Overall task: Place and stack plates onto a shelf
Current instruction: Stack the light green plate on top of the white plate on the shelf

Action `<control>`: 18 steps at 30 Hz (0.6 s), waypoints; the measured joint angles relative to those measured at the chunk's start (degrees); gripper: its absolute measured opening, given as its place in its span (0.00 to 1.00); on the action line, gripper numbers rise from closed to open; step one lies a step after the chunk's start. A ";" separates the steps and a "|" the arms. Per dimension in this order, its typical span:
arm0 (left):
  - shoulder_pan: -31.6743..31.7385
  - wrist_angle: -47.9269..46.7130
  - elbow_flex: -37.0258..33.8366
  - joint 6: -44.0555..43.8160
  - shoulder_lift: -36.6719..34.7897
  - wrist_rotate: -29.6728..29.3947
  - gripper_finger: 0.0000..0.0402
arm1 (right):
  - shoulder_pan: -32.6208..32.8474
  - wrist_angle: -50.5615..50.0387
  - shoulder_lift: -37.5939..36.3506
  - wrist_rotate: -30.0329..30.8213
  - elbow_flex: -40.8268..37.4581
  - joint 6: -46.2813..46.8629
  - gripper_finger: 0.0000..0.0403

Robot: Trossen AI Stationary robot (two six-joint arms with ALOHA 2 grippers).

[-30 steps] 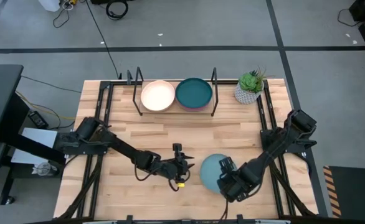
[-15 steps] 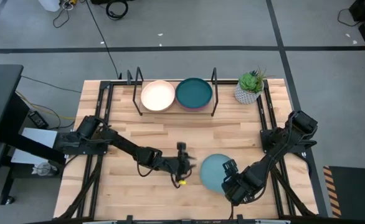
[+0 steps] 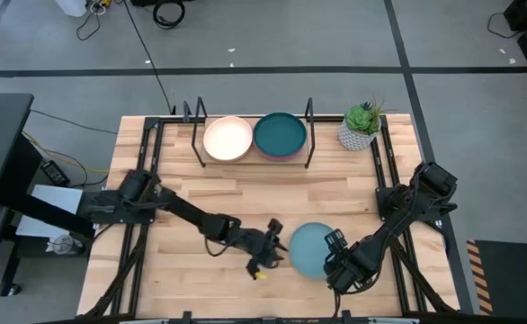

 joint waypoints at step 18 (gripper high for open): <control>4.75 -17.33 12.90 19.02 9.10 8.10 0.33 | 1.57 -0.09 -0.04 -1.50 -0.07 7.72 0.63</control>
